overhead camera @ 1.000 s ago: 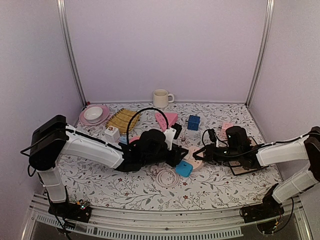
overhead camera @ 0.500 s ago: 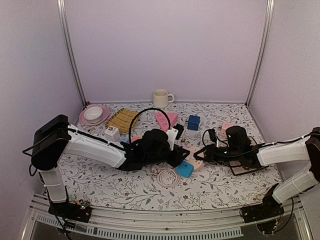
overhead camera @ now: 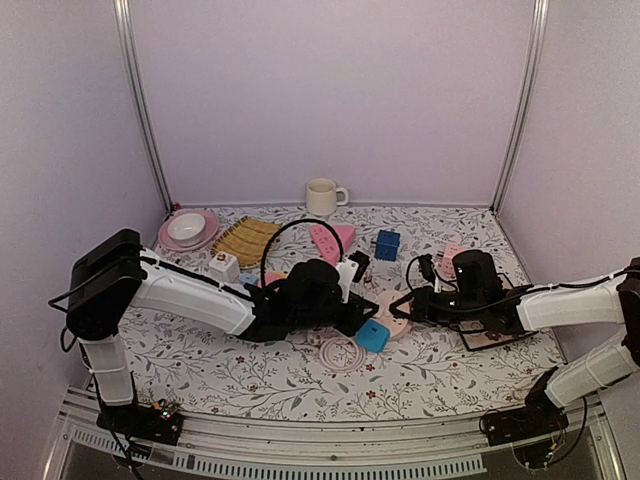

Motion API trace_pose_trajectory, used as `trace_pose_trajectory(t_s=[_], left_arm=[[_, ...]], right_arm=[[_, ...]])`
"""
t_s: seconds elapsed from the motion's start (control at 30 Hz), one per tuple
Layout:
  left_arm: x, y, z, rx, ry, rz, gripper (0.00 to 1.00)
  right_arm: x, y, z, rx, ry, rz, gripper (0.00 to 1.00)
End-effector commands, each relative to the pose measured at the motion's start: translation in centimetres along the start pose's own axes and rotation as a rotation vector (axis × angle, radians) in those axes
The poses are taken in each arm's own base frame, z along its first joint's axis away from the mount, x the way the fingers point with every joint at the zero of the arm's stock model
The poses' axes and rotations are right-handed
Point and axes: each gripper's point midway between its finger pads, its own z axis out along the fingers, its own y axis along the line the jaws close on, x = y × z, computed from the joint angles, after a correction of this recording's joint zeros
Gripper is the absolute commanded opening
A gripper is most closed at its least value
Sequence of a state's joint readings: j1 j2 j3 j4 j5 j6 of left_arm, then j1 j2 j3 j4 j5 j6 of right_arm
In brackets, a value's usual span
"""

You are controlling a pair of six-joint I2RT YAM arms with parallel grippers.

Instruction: Pull the plug off the socket

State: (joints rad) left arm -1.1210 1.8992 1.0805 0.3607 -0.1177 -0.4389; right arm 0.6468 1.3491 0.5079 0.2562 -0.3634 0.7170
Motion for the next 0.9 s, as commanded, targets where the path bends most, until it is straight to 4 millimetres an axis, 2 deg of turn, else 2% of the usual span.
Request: trace_pose_trajectory(t_s=[0.0,0.17,0.33,0.5,0.77,0.87], left_arm=[[-2.0,-0.9,-0.3,0.027,-0.039,-0.001,0.02],[-4.0,-1.2,-2.0,0.024,-0.079,0.009,0.00],[-5.5,-2.2,-3.6,0.032,-0.112,0.049,0.00],[-5.7,-2.0,-4.3,-0.009,-0.120,0.079,0.00],[-6.8,-3.2,-5.4,0.062,-0.112,0.063,0.00],[-7.1,-2.9,-5.6,0.028,-0.127,0.093,0.00]], right_arm=[[-2.0,-0.7,-0.1,0.063,-0.069,-0.010,0.03],[-1.4,-4.3,-0.2,0.142,-0.063,0.075,0.03],[-1.3,-6.8,-0.7,0.225,-0.090,0.101,0.03],[-1.2,-8.1,-1.0,0.282,-0.113,0.109,0.03],[-1.7,-8.9,-2.0,0.340,-0.161,0.094,0.03],[-1.9,-9.1,-2.1,0.354,-0.169,0.093,0.03]])
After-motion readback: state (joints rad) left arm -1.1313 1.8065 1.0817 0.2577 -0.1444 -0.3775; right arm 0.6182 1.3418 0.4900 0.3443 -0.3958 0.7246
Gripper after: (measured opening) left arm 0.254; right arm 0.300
